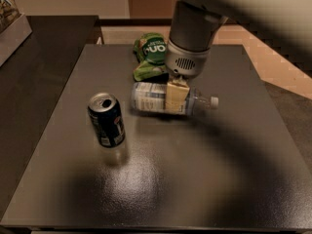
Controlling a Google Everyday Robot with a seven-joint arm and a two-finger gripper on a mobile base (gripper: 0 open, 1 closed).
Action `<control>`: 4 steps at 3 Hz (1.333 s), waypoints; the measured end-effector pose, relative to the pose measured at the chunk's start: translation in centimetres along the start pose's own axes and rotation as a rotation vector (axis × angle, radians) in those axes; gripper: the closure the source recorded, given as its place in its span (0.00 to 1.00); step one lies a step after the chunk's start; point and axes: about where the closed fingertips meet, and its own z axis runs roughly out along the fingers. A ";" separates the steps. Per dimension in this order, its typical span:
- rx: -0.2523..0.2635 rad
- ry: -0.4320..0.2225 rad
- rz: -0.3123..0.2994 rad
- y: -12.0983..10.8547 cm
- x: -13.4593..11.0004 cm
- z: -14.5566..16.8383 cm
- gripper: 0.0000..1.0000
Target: Move blue plastic bottle near pepsi can
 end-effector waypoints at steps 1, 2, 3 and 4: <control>-0.034 0.017 -0.024 0.6 -1.7 1.4 0.83; -0.060 0.025 -0.035 1.2 -2.9 2.4 0.59; -0.069 0.019 -0.038 1.5 -3.4 3.1 0.36; -0.064 0.014 -0.039 1.4 -3.6 3.1 0.13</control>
Offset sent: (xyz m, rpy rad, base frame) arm -0.0111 0.0466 -0.0280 -0.0293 0.1067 0.0598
